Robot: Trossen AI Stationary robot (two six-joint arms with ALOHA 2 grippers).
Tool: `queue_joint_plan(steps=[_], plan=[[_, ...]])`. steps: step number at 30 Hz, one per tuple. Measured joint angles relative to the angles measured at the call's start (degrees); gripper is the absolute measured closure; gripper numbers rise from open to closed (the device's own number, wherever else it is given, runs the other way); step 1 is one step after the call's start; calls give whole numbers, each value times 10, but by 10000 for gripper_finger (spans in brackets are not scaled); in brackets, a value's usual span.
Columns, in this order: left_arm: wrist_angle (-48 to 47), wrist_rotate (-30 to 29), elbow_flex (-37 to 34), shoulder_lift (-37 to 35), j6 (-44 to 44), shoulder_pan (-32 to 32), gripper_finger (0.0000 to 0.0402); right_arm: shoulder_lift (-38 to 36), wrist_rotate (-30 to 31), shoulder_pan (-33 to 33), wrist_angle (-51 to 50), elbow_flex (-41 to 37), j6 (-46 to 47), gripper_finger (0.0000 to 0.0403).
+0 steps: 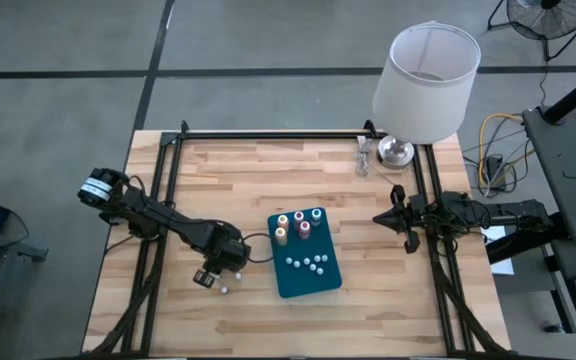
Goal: Pick & Place food coloring
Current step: Put the small dark blue food coloring bottle into the blue bin
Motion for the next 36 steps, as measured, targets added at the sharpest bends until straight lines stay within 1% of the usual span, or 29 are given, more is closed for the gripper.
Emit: queue_joint_plan(steps=[4,9,16,21,28,33,36], plan=[[1,0,0,0,0,0,335,0,0,0,0,0,0,394],[1,0,1,-3,0,0,339,0,0,0,0,0,0,394],[-2,0,39,-8,0,2,340,0,0,0,0,0,0,394],[-22,0,87,-9,2,6,341,0,0,0,0,0,0,394],[-77,0,187,-7,26,28,341,0,0,0,0,0,0,394],[-94,-1,259,15,40,52,341,0,0,0,0,0,0,394],[-100,-1,290,31,50,65,341,0,0,0,0,0,0,394]])
